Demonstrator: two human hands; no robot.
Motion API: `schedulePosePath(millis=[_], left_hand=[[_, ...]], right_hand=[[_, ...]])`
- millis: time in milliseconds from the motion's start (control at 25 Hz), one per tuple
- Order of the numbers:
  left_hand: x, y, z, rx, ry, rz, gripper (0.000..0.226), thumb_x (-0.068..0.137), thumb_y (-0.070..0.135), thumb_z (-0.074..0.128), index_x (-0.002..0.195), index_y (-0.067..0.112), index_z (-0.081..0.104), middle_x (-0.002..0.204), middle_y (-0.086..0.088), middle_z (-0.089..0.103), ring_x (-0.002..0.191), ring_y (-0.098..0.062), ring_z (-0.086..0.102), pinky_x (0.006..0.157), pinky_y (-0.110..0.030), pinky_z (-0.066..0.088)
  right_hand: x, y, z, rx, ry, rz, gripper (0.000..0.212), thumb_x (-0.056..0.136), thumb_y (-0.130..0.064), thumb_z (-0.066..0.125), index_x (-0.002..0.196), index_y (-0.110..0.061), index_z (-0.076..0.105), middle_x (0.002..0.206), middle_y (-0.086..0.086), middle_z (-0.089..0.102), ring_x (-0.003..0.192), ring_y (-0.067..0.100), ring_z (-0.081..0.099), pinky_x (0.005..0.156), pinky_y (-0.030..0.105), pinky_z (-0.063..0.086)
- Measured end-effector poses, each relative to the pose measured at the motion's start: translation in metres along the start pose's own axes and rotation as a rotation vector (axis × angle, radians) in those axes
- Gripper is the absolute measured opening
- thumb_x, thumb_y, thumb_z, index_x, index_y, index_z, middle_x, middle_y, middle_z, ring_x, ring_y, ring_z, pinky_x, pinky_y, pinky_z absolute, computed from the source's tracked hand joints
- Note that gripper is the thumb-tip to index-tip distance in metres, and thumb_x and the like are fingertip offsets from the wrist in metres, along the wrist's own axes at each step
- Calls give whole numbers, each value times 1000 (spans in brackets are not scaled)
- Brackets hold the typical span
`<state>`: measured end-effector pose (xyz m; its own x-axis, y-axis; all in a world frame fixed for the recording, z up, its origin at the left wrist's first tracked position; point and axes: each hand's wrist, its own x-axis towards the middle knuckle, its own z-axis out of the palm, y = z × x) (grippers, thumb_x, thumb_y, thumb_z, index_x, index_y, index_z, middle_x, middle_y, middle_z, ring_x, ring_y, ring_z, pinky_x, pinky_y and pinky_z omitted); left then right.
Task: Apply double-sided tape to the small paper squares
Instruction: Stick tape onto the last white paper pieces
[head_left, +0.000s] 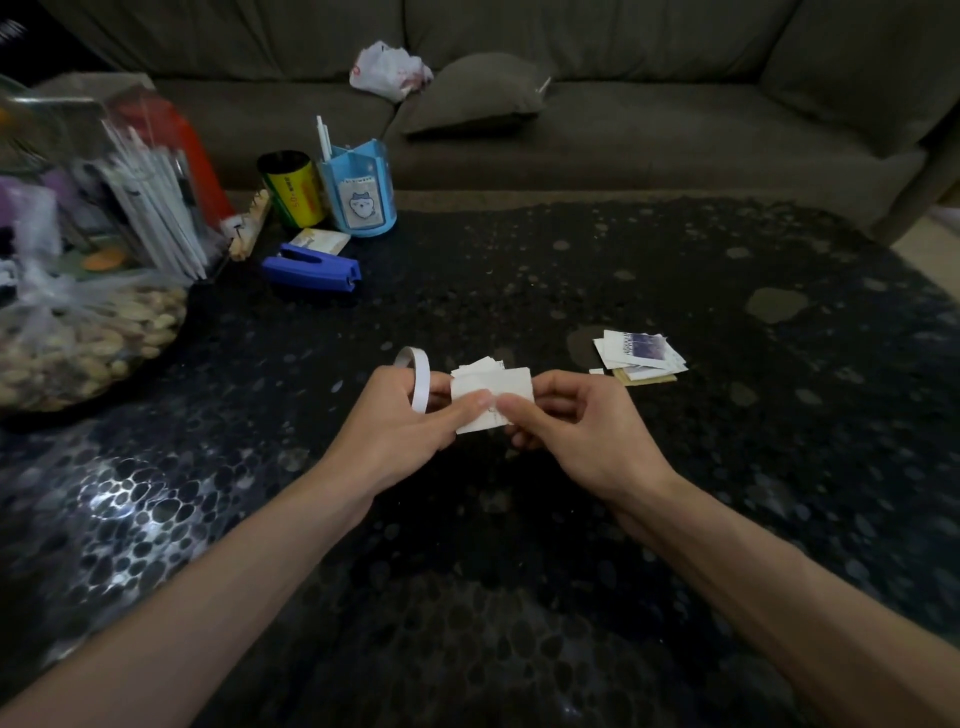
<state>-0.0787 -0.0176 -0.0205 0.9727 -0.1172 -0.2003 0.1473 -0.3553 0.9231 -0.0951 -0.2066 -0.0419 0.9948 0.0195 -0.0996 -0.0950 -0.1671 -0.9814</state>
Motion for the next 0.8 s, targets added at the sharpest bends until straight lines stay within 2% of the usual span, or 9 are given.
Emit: schedulePosePath(millis=[80, 280, 400, 560, 680, 800], left_hand=[[-1, 0, 1, -2, -38, -15, 21, 91, 36, 76, 110, 27, 78, 58, 10, 66, 54, 1, 57, 51, -10, 43], [0, 1, 0, -14, -29, -21, 15, 92, 34, 75, 105, 28, 78, 70, 11, 74, 59, 2, 63, 54, -12, 46], [-2, 1, 0, -31, -44, -6, 17, 92, 34, 75, 107, 26, 78, 66, 10, 72, 55, -1, 58, 54, -12, 47], [0, 3, -2, -26, -58, -21, 20, 91, 33, 76, 110, 26, 78, 82, 8, 78, 65, -2, 67, 62, -16, 50], [-4, 5, 0, -68, -102, 17, 11, 95, 28, 71, 104, 26, 78, 62, 11, 69, 54, -3, 55, 54, -12, 45], [-3, 5, -1, -25, -90, 37, 11, 96, 30, 71, 102, 24, 78, 55, 10, 62, 53, -5, 51, 53, -14, 44]], right_hand=[[0, 2, 1, -34, 1, -32, 8, 96, -23, 75, 101, -16, 78, 87, 2, 80, 73, 9, 73, 70, 21, 58], [-1, 0, 3, -14, -17, -36, 12, 99, -23, 72, 106, -15, 77, 89, 3, 80, 71, 8, 71, 70, 19, 59], [0, 0, 3, -40, -20, -44, 12, 101, -24, 70, 108, -17, 77, 92, 2, 80, 72, 6, 70, 71, 21, 60], [-1, 0, 3, -28, -4, -38, 15, 99, -28, 71, 110, -18, 77, 91, -3, 80, 75, 5, 72, 71, 18, 58], [0, 0, 3, -17, -8, -40, 14, 100, -26, 70, 110, -19, 77, 94, -4, 80, 77, 7, 72, 75, 22, 60], [-2, -1, 2, -19, -4, -47, 17, 100, -25, 70, 113, -17, 76, 95, -5, 80, 78, 6, 73, 76, 21, 60]])
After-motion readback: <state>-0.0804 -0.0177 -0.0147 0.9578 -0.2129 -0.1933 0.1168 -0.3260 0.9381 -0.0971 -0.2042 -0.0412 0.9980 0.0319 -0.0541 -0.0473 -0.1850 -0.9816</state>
